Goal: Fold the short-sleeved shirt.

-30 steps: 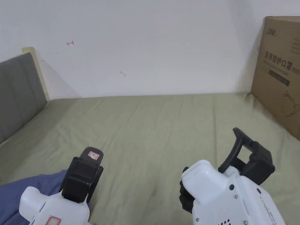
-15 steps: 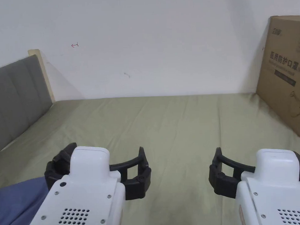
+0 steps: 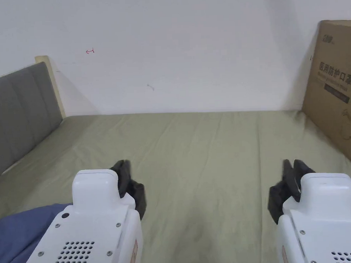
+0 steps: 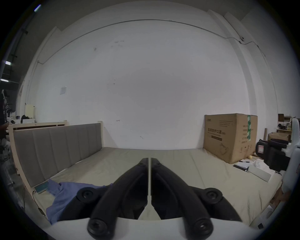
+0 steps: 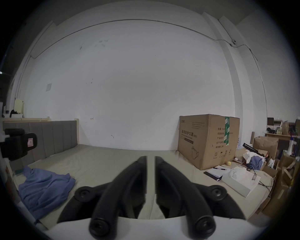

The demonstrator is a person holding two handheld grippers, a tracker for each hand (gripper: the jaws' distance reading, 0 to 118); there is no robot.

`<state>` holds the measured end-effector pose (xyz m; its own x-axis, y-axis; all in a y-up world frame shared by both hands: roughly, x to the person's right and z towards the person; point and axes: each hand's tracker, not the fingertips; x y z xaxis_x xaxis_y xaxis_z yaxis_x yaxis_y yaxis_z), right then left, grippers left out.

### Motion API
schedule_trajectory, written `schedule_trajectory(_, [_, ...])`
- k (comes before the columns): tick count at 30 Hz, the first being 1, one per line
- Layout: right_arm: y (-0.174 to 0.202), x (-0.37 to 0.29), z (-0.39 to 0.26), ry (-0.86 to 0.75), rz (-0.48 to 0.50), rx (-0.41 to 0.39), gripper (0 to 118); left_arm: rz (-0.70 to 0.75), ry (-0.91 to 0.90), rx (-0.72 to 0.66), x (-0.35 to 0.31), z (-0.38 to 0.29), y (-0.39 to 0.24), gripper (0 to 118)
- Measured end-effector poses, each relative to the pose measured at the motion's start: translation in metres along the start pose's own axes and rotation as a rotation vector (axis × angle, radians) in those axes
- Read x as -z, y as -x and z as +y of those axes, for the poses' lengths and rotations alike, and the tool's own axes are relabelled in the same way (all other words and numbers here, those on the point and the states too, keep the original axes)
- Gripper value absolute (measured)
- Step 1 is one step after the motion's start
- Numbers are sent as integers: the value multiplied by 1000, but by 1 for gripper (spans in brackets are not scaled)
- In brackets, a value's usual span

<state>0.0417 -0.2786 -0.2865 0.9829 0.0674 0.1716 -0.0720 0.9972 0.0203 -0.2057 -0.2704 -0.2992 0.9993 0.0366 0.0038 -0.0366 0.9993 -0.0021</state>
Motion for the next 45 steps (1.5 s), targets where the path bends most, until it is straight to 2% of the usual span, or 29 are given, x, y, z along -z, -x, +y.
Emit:
schedule_trajectory(3, [1,-3,0,8,2,51,0,-26,8,-19,-2,2,7,0])
schedule_trajectory(6, [6,-1,0,13,11,49,0,9,17,-18,-1,3,11,0])
schedule_trajectory(10, [22,5,3,20,77,43,0,63,32,-19,-4,5,30,0])
schedule_trajectory(16, [73,13,10,28,277,32,0,236,32,-15,-27,13,76,0])
schedule_trajectory(20, [116,12,10,60,445,68,0,358,56,-1,-47,13,110,0])
schedule_trajectory(25, [159,-2,4,77,580,14,0,453,107,2,-62,5,143,0])
schedule_trajectory(29, [172,-4,-5,109,605,-12,0,468,216,-1,-44,-4,158,0])
schedule_trajectory(31, [173,0,-10,130,602,-20,0,462,272,38,-21,-12,163,0])
schedule_trajectory(33, [170,6,-14,169,597,-12,0,422,381,6,14,-24,176,0])
schedule_trajectory(37, [161,21,-25,239,565,9,0,335,622,-129,98,-73,207,0])
schedule_trajectory(40, [153,29,-32,267,533,3,0,299,821,-140,148,-117,223,0])
schedule_trajectory(43, [147,38,-40,295,500,-3,0,286,931,-159,181,-152,230,0])
schedule_trajectory(45, [145,45,-46,325,485,-4,0,285,989,-147,195,-169,230,5])
